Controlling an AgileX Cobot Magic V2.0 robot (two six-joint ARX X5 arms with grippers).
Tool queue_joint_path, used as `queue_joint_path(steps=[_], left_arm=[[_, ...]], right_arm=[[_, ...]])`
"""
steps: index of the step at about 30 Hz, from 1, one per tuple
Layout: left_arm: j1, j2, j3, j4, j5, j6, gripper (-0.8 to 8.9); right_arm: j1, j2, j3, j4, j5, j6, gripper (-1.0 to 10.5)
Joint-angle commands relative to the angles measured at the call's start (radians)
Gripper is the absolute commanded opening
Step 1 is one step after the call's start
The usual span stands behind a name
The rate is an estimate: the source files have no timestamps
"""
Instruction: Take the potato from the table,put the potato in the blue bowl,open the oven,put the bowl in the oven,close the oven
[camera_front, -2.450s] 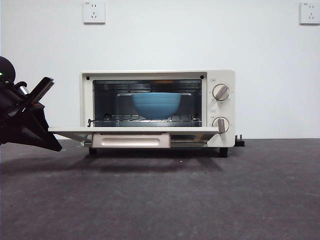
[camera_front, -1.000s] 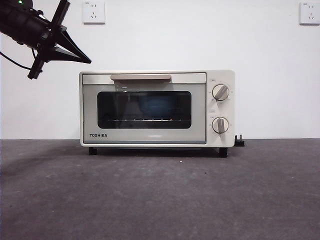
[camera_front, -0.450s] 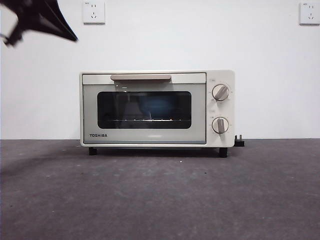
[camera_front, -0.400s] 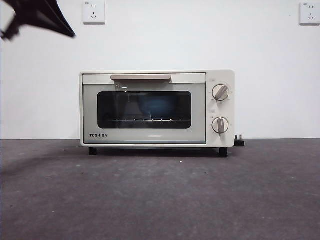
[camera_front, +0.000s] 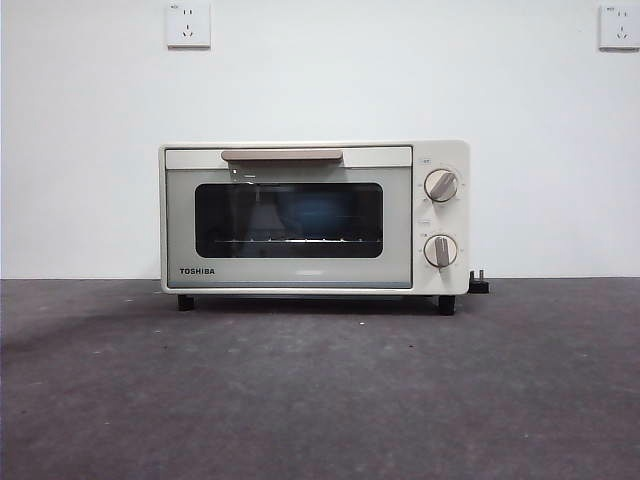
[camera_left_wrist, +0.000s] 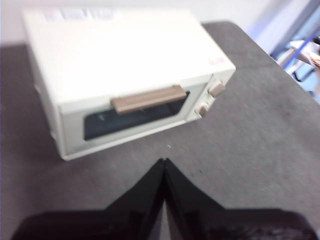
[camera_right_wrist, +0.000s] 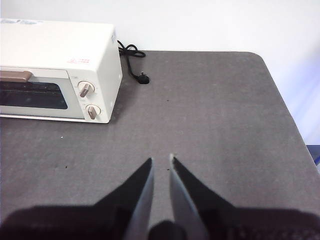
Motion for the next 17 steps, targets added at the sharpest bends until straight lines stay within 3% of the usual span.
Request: queue_joint_path(steps=[1,6,17], left_arm=[[-0.034,-0.062,0.000,0.003,-0.093,0.026,-0.06],[-0.088,-0.163,0.000,0.038,-0.252,0.058,-0.06],[-0.103,-0.238,0.000,0.000,-0.270,0.035,-0.04]], right_arm=[[0.000,0.006,-0.007,-0.020,0.003,0.010,0.6],[0.000,0.018,-0.007,-0.020,0.003,0.010,0.6],[0.000,0.063,-0.007,-0.020,0.003,0.010,0.6]])
